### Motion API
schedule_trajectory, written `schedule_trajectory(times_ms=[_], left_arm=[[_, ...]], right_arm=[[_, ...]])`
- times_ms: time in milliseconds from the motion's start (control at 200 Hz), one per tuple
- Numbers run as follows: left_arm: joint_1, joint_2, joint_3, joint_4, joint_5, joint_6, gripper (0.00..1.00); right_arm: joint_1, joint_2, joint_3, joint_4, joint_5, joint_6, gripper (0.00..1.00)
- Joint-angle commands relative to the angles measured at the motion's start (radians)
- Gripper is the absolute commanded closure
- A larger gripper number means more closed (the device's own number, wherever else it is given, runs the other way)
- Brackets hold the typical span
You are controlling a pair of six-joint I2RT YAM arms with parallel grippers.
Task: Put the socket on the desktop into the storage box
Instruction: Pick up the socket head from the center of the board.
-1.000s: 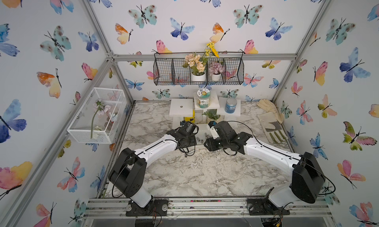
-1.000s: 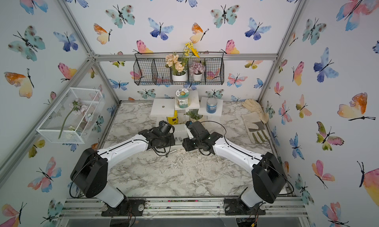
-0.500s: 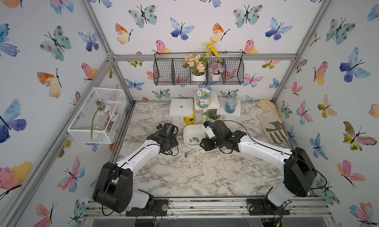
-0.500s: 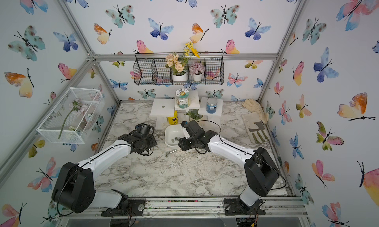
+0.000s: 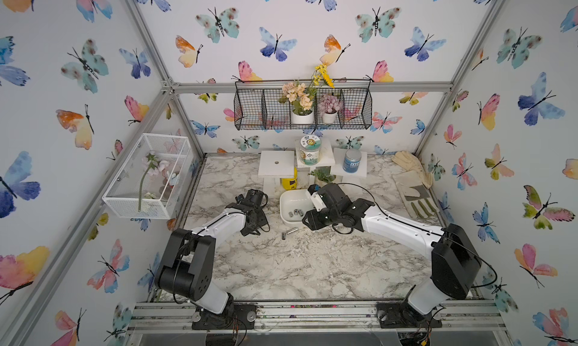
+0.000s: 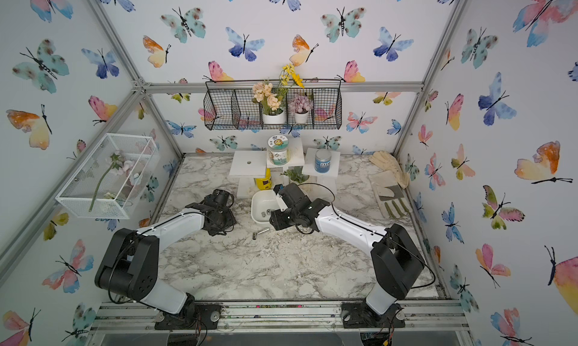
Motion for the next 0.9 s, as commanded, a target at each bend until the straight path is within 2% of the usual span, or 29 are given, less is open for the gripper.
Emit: schedule_trajectory(times_ms=[0,390,896], left_arm=[[0.006,0.031,0.024,0.012,0.019,0.016,0.4],[0.009,0.095,0.035,0.025,0.022,0.026,0.49],[0.008,0.112,0.015,0.033,0.023,0.029,0.65]], right_arm=[[0.003,0.005,0.011,0.002,0.002,-0.007,0.51],[0.003,0.011,0.011,0.004,0.004,-0.007,0.51],[0.003,0.014,0.021,0.001,0.011,-0.008,0.51]])
